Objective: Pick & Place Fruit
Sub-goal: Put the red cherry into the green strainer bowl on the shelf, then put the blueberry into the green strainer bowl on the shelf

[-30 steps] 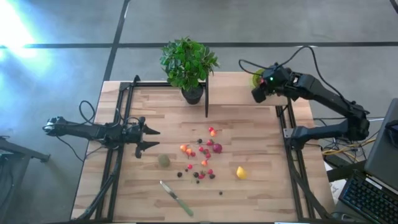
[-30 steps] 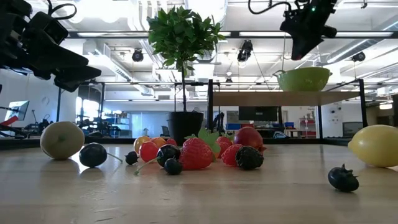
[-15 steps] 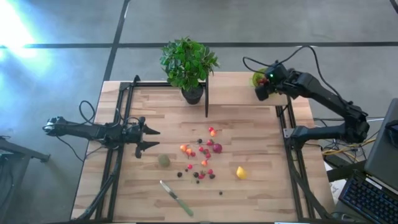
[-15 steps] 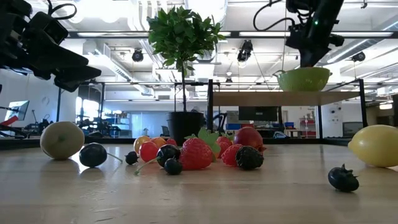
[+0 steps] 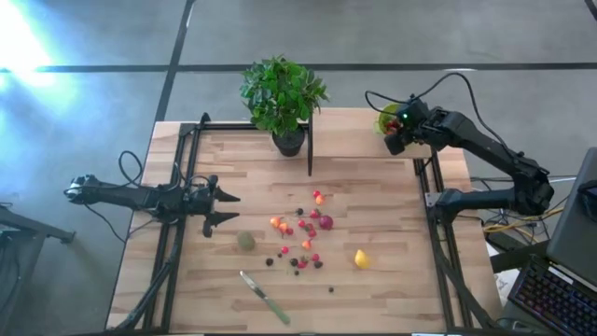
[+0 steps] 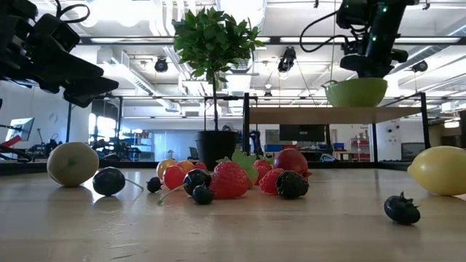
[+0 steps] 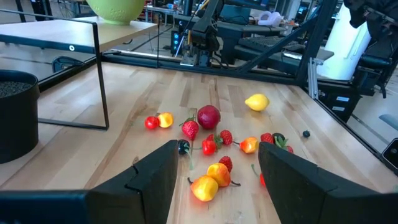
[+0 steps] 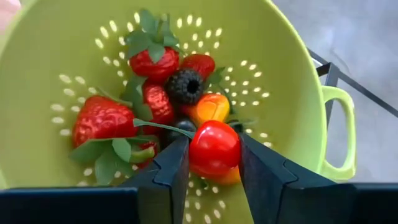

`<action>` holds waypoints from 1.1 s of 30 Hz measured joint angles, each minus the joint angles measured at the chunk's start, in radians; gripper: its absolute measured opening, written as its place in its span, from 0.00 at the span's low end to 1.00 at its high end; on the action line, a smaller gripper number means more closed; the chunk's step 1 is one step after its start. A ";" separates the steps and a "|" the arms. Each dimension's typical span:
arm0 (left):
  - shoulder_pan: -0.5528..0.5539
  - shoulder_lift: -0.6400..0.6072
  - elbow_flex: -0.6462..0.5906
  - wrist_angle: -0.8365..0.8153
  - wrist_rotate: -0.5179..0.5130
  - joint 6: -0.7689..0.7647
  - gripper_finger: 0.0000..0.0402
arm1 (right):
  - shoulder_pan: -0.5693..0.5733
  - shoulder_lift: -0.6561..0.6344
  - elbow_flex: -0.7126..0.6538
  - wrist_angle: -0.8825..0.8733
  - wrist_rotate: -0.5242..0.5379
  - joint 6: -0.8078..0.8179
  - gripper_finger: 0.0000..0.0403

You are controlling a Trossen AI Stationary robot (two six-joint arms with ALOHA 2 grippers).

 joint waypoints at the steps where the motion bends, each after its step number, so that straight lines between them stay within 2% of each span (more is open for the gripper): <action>1: 0.000 0.000 0.000 0.000 0.000 0.000 0.57 | -0.001 0.000 0.001 0.001 0.001 0.000 0.30; 11: 0.000 0.000 0.000 0.000 0.000 0.000 0.57 | -0.001 0.001 0.020 0.032 0.007 0.001 0.51; 16: 0.000 0.000 0.000 0.000 0.000 0.000 0.57 | -0.001 -0.002 0.021 0.033 0.006 -0.028 0.56; 20: 0.000 0.000 0.000 0.000 0.000 0.000 0.57 | 0.005 -0.003 0.056 0.030 -0.008 -0.060 0.55; 33: 0.000 0.000 0.000 0.000 0.000 0.000 0.57 | 0.112 -0.006 0.253 0.069 -0.370 -0.044 0.41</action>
